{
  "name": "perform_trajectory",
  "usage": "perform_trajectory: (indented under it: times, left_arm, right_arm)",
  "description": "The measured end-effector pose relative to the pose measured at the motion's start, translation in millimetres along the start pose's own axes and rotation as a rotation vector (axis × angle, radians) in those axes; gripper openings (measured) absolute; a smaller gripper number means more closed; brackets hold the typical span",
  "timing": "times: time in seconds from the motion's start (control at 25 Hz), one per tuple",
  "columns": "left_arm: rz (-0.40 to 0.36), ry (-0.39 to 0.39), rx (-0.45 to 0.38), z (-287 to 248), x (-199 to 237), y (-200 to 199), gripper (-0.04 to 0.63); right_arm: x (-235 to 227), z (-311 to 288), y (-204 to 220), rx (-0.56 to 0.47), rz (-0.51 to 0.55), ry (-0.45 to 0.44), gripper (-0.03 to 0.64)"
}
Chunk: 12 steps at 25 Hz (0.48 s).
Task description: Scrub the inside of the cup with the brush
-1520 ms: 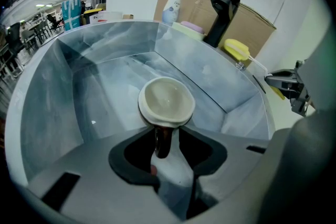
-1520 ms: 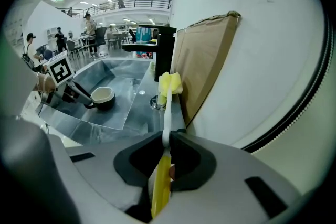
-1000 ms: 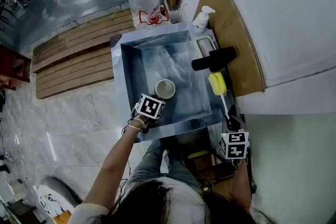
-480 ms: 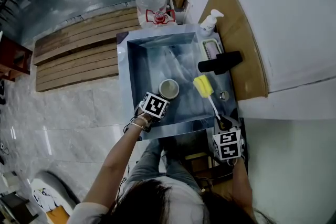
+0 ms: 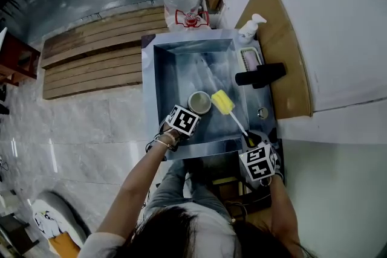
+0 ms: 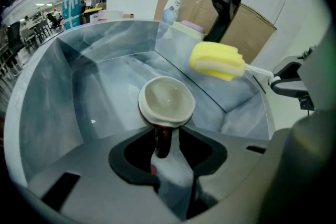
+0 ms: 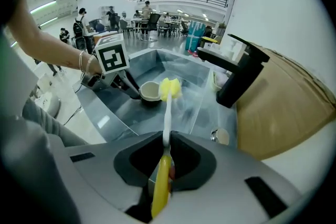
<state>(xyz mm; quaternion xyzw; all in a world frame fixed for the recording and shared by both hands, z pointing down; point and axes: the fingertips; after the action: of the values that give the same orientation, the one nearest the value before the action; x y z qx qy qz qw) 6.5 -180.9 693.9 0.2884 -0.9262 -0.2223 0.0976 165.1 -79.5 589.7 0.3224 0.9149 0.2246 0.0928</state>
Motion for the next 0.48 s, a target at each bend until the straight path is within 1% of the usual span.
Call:
perform_trajectory:
  times: [0.12,0.16,0.28,0.32,0.36,0.4,0.44,0.48]
  left_arm:
    - [-0.012,0.004,-0.050,0.6,-0.7,-11.1,0.145]
    - [-0.010,0.003,-0.042,0.5,-0.5,-9.3,0.145]
    - [0.013,-0.001,0.046,-0.3,0.2,10.1,0.146]
    - [0.015,-0.003,0.058,-0.5,0.4,12.8,0.146]
    - [0.012,-0.002,0.042,-0.6,-0.1,9.3,0.146]
    - [0.003,0.003,0.002,-0.5,-0.9,0.7,0.146]
    - [-0.001,0.006,-0.020,-0.6,-1.6,-4.1,0.146]
    - [0.004,0.007,0.000,-0.8,-1.9,0.2,0.146]
  right_arm:
    - [3.8,-7.2,-4.2,0.020,0.038,-0.021,0.058]
    - [5.2,-9.5,-6.0,0.027,0.051,-0.029,0.058]
    - [10.2,-15.5,-12.2,0.044,0.092,-0.054,0.058]
    - [11.9,-17.2,-14.1,0.049,0.107,-0.062,0.058]
    - [13.3,-18.8,-16.0,0.054,0.121,-0.069,0.058]
    - [14.6,-20.4,-18.0,0.061,0.135,-0.076,0.058]
    - [15.6,-21.9,-20.2,0.068,0.149,-0.082,0.058]
    - [16.4,-23.3,-22.5,0.077,0.164,-0.089,0.058]
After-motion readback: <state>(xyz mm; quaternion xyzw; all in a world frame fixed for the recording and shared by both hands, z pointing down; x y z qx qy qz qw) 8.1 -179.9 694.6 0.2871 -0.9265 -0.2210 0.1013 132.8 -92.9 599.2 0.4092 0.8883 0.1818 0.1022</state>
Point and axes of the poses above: the fingertips, and each gripper's own axes: z backward along the fingers, x to its left, y out of its underside, and after that the axes turned 11 degrees about -y, right-handed
